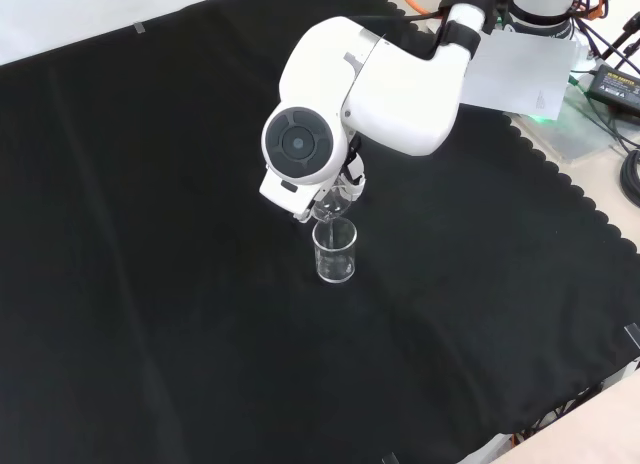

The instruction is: Pour the water from the handheld beaker into the one on the table.

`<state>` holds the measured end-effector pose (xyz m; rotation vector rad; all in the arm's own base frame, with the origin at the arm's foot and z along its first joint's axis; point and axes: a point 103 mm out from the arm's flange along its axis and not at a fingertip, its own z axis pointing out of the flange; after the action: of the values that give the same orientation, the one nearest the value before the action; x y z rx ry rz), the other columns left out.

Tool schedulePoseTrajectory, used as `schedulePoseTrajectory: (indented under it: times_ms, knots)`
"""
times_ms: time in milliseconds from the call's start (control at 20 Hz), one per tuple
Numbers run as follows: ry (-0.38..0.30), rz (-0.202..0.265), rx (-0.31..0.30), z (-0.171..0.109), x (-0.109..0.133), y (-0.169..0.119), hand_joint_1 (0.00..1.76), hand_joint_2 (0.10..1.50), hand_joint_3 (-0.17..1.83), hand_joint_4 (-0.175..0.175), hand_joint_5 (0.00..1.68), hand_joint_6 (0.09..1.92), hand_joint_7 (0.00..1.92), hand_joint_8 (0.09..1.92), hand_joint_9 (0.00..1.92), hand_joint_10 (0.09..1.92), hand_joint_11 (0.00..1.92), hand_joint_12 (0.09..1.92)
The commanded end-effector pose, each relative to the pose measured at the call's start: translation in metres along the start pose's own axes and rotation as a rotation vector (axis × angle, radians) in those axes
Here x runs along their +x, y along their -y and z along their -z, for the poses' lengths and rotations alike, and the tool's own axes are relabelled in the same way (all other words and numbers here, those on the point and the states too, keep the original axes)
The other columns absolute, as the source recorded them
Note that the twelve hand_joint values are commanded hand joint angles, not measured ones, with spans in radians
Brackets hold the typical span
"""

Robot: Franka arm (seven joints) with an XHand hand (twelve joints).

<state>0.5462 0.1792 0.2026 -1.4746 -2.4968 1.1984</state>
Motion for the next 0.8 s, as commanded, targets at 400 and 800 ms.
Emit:
schedulePoseTrajectory:
  times_ms: [400,800]
  knots:
    - [0.013,0.005,0.025,0.0050,0.0046,0.0006,1.16,0.59,0.71,0.175,1.36,0.53,1.80,0.09,1.66,0.11,1.21,0.83]
    - [0.017,0.010,0.034,0.0071,0.0039,0.0012,1.16,0.59,0.71,0.175,1.36,0.54,1.80,0.09,1.66,0.11,1.21,0.83]
